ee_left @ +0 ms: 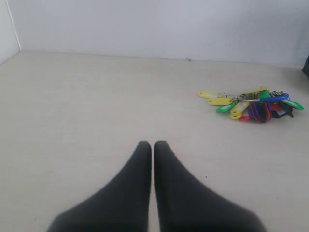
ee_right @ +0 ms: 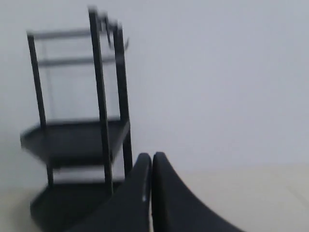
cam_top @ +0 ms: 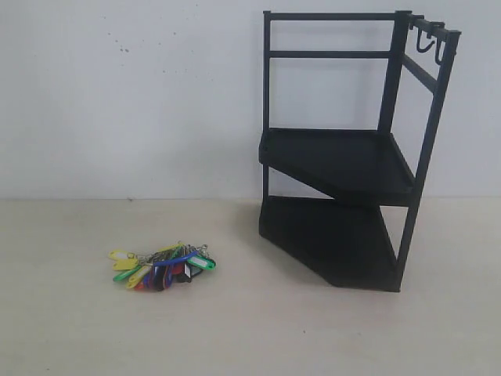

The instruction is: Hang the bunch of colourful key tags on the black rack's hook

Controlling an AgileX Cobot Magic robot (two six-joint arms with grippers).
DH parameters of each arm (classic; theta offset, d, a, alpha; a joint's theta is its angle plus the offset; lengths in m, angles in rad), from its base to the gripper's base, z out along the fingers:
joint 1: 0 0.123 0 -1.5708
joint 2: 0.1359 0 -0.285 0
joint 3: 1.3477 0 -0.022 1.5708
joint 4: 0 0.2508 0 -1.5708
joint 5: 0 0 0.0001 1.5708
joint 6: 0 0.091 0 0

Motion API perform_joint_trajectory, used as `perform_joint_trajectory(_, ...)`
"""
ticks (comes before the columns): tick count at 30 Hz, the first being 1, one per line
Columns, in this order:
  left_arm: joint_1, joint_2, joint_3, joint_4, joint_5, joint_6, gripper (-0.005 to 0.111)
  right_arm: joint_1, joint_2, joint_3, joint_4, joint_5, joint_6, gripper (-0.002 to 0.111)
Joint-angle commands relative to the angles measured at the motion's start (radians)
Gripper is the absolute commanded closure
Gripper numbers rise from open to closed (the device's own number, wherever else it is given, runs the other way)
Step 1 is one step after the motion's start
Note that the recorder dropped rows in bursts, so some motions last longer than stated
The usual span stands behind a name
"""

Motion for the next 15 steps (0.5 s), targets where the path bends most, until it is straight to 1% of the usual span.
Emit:
perform_joint_trajectory(1, 0.003, 0.004, -0.002, -0.007, -0.012, 0.000, 0.102, -0.003, -0.006, -0.016, 0.037, -0.254, -0.009, 0.108)
perform_joint_trajectory(4, 0.003, 0.004, -0.002, -0.007, -0.012, 0.000, 0.102, -0.003, -0.003, -0.114, 0.048, -0.152, -0.016, 0.108)
perform_joint_trajectory(7, 0.003, 0.004, -0.002, -0.007, -0.012, 0.000, 0.102, -0.003, 0.071, -0.250, 0.048, -0.004, -0.057, 0.108)
perform_joint_trajectory(12, 0.003, 0.004, -0.002, -0.007, -0.012, 0.000, 0.102, -0.003, 0.275, -0.467, 0.048, 0.330, -0.179, 0.108)
perform_joint_trajectory(13, 0.003, 0.004, -0.002, -0.007, -0.012, 0.000, 0.102, -0.003, 0.321, -0.497, 0.048, 0.383, -0.178, 0.108)
perform_joint_trajectory(15, 0.003, 0.004, -0.002, -0.007, -0.012, 0.000, 0.102, -0.003, 0.404, -0.534, 0.048, 0.423, -0.178, 0.108)
